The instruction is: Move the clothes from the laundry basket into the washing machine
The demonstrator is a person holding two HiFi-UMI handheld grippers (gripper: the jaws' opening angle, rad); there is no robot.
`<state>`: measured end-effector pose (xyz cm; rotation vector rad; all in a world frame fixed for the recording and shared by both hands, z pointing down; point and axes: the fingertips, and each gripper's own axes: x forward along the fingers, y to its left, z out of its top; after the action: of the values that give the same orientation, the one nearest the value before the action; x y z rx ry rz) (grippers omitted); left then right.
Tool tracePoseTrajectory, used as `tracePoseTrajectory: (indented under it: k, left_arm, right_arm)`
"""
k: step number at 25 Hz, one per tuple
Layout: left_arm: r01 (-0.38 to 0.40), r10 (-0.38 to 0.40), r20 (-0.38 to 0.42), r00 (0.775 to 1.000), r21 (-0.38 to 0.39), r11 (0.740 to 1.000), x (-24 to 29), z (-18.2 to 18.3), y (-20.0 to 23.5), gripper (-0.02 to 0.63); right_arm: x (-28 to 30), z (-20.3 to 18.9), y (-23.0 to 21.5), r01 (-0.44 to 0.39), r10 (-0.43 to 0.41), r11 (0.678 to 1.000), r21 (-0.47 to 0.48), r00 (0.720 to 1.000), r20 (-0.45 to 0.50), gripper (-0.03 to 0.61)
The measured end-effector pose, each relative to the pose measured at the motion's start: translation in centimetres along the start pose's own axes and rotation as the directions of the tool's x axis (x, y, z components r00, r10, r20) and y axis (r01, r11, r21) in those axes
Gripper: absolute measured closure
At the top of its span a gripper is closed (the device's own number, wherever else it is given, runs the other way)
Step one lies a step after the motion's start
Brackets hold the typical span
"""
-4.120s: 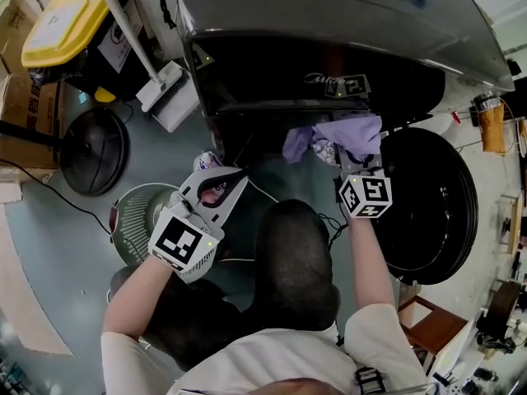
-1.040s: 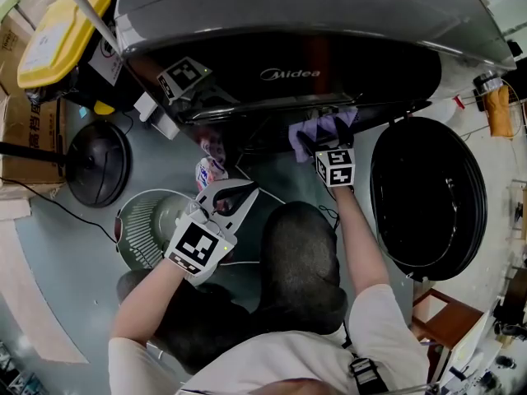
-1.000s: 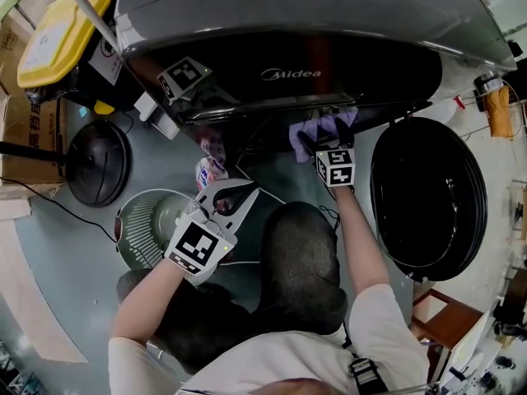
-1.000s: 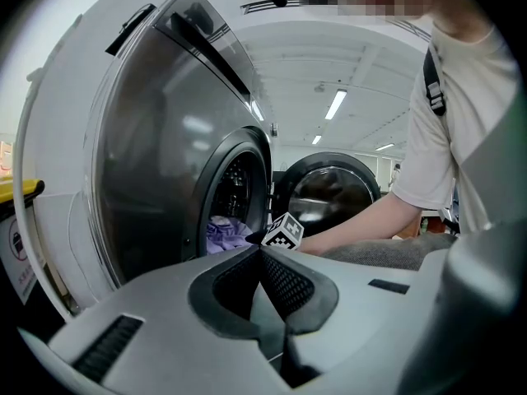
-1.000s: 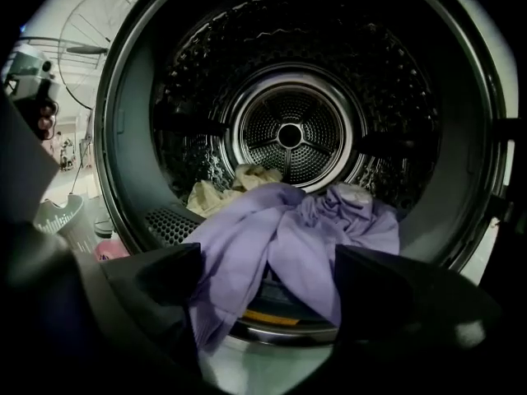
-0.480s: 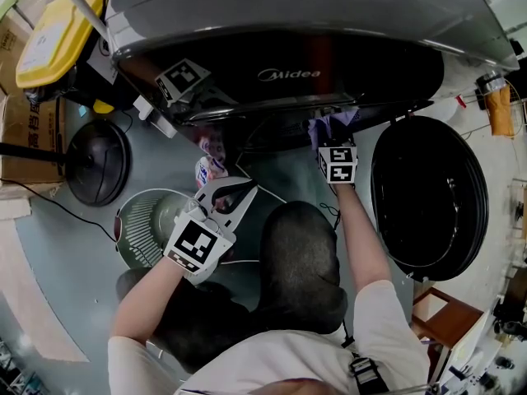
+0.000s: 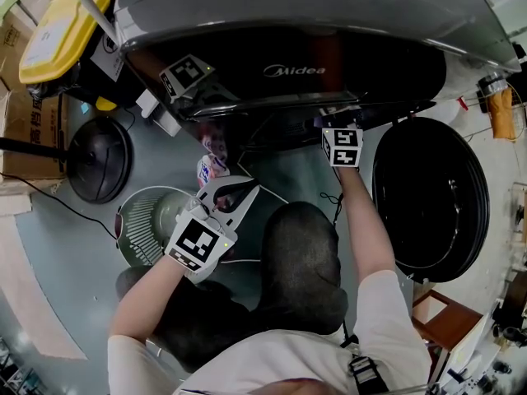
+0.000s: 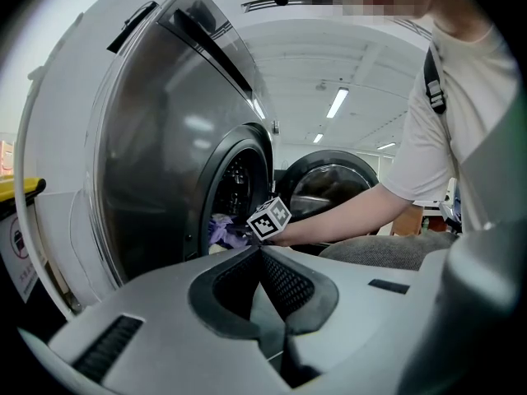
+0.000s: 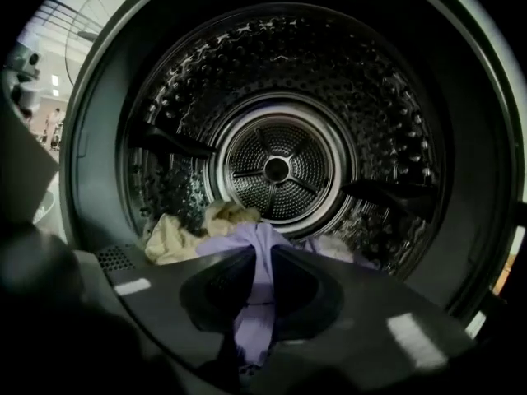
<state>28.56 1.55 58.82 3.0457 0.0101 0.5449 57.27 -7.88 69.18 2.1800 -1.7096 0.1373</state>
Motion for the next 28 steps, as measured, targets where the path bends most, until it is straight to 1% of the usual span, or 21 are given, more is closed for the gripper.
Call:
tracePoseTrajectory:
  k: [4,7,9,10,11,12,13,14,16,18,24,28]
  left_arm:
    - [-0.001,0.001,0.0,1.0,0.001,1.0,0.0,-0.1,-0.1,0.608]
    - [-0.002,0.002,-0.003,1.0,0.0,1.0,0.0,-0.3,-0.1,0.607]
    - [-0.002,0.002,-0.002,1.0,-0.001,1.0,0.0,-0.3,-0.2,0.607]
    - [-0.001,0.001,-0.002,1.0,-0.001,1.0,0.0,-0.3,-0.2,0.607]
    - [-0.001,0.001,0.0,1.0,0.0,1.0,0.1,-0.2,-0.2,0.607]
    - [0.0,0.0,0.002,1.0,0.0,1.0,0.1,-0.1,-0.1,0.608]
    - [0.0,0.0,0.004,1.0,0.0,1.0,0.1,0.0,-0.1,0.607]
    - [-0.001,0.001,0.005,1.0,-0.001,1.0,0.1,0.1,0.0,0.607]
    - [-0.003,0.003,0.004,1.0,-0.005,1.0,0.0,0.0,0.0,0.607]
    - [-0.007,0.007,-0.001,1.0,-0.01,1.0,-0.1,-0.3,0.3,0.608]
    - [-0.008,0.008,0.003,1.0,-0.015,1.0,-0.2,-0.2,0.5,0.607]
    - [-0.002,0.002,0.006,1.0,-0.011,1.0,-0.2,0.0,0.4,0.607]
  right_arm:
    - [0.7,3.7,-2.2,0.056,-0.056,0.998,-0.002,0.994,0.098,0.522]
    - [0.6,6.8,-3.3,0.107,-0.108,0.994,0.015,0.976,0.189,0.522]
    - [0.6,7.5,-3.6,0.147,-0.148,0.989,0.021,0.965,0.216,0.522]
    - [0.9,7.0,-3.5,0.155,-0.156,0.988,0.02,0.968,0.199,0.522]
    - [1.6,6.0,-3.1,0.143,-0.144,0.99,0.022,0.978,0.152,0.52]
    - [2.5,4.5,-2.3,0.109,-0.111,0.993,0.033,0.991,0.08,0.497]
    - [3.3,3.1,-1.4,0.067,-0.068,0.996,0.053,0.998,0.005,0.356]
    - [3.7,1.8,-0.7,0.036,-0.032,0.997,0.07,0.998,-0.052,0.238]
    - [3.3,-0.4,-0.5,0.018,-0.011,0.997,0.07,0.995,-0.099,0.232]
    - [2.6,-1.5,-0.6,0.016,-0.009,0.998,0.064,0.995,-0.104,0.212]
    - [1.4,-1.8,-0.4,0.007,0.0,0.997,0.073,0.996,-0.091,0.212]
    - [0.6,-2.4,-0.3,0.008,-0.001,0.997,0.072,0.995,-0.102,0.212]
